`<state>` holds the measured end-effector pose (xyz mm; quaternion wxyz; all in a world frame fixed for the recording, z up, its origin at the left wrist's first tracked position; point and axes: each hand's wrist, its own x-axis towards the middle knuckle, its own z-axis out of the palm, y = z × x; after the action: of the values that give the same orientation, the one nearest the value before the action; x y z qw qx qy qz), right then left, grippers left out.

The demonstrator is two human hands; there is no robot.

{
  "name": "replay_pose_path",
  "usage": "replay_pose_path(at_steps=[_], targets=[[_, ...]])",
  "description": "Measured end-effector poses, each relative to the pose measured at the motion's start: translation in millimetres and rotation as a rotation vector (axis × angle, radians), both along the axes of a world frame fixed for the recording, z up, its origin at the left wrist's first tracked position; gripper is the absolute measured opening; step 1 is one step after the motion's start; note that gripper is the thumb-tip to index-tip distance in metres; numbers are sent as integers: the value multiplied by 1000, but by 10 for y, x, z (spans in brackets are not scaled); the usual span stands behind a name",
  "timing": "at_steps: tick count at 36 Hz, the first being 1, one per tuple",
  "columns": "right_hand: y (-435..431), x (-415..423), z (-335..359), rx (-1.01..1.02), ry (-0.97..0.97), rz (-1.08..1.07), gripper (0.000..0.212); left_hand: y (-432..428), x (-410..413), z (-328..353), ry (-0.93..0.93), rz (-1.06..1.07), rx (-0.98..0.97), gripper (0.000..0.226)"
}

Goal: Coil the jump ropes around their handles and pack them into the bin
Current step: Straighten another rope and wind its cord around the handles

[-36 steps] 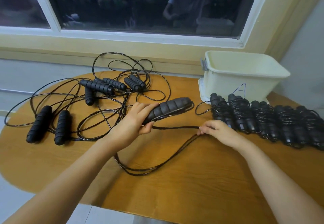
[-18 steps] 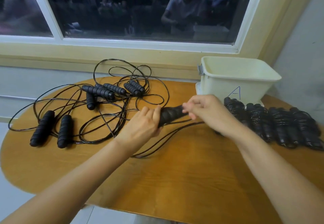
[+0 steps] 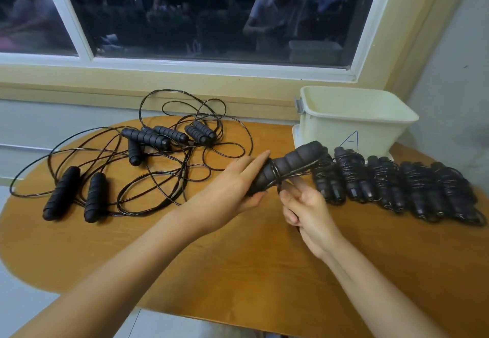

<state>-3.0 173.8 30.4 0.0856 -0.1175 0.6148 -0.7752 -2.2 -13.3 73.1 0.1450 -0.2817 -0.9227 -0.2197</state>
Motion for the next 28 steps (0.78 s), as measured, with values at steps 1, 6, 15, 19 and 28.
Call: replay_pose_path(at_steps=[1, 6, 15, 19, 28], targets=[[-1, 0, -17, -2, 18, -4, 41, -9, 0, 17, -36, -19, 1, 82], [7, 2, -97, 15, 69, -17, 39, 10, 39, 45, -66, -52, -62, 83], [23, 65, -190, 106, 85, -44, 28, 128, 53, -66, 30, 23, -69, 72], [53, 58, -214, 193, 122, -38, 30, 122, 36, -118, 59, 28, -70, 63], [317, -50, -263, 603, 280, 110, 19, -69, -95, -112, 233, 74, -177, 65]])
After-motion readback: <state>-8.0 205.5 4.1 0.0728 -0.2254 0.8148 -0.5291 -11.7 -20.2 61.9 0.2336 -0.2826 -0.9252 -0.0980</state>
